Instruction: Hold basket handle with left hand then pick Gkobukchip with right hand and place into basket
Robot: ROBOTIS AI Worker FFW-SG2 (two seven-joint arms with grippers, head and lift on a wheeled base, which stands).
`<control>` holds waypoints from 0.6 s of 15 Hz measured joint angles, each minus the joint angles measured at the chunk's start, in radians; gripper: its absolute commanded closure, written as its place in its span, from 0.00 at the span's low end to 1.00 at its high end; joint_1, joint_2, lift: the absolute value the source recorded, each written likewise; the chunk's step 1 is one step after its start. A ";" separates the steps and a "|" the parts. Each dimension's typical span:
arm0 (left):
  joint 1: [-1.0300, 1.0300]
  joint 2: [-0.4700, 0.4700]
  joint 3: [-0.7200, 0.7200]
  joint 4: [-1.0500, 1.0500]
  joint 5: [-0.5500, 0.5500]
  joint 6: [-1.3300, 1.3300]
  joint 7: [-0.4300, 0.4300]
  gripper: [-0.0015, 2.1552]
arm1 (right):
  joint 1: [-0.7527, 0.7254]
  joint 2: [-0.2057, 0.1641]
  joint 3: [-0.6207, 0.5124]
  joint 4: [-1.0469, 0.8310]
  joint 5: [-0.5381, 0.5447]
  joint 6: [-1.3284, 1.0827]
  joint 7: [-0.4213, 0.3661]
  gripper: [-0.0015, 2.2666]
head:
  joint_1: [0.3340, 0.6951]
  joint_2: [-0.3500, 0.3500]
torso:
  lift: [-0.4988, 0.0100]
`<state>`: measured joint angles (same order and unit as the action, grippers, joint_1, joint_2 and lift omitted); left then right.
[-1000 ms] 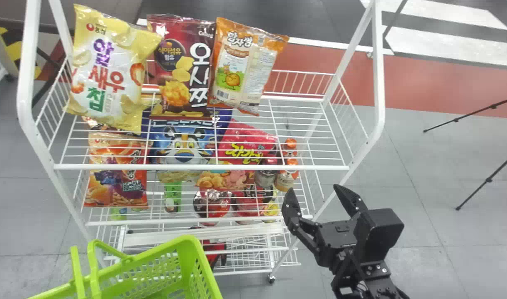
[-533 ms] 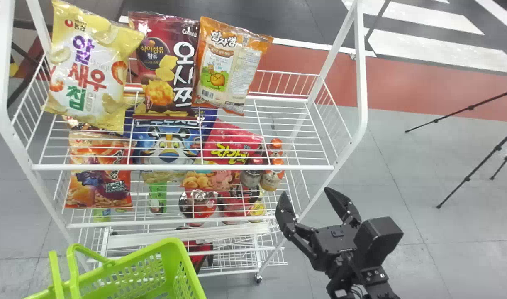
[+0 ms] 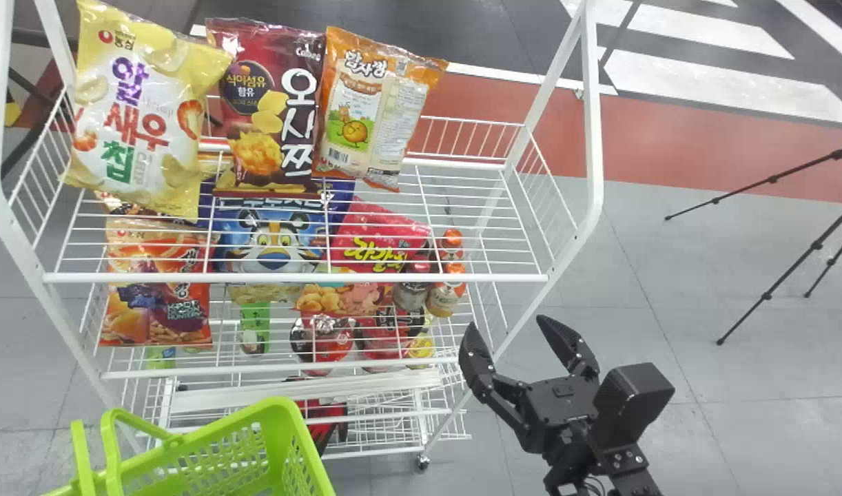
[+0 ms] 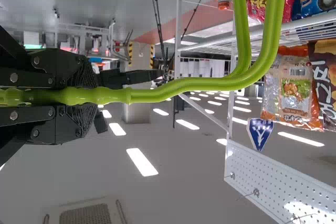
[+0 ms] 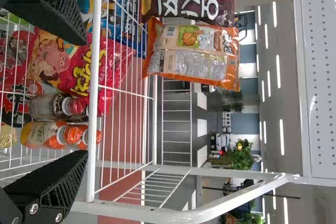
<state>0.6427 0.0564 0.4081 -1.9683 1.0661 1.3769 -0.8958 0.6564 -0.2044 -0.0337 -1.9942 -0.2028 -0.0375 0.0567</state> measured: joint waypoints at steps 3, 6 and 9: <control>0.000 -0.001 0.000 0.000 0.000 0.000 0.000 0.88 | 0.000 0.003 0.000 0.000 -0.001 0.000 -0.001 0.03 | 1.00 0.09 | 0.98; -0.002 -0.001 -0.001 0.000 0.000 0.000 0.004 0.88 | -0.001 0.004 0.000 0.000 0.000 0.001 -0.001 0.03 | 1.00 0.09 | 0.98; -0.003 -0.001 -0.001 0.000 0.000 0.000 0.003 0.88 | -0.001 0.006 0.002 0.000 0.004 0.003 -0.001 0.03 | 1.00 0.10 | 0.98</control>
<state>0.6397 0.0552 0.4071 -1.9681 1.0661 1.3768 -0.8927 0.6555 -0.1986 -0.0315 -1.9942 -0.1990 -0.0345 0.0553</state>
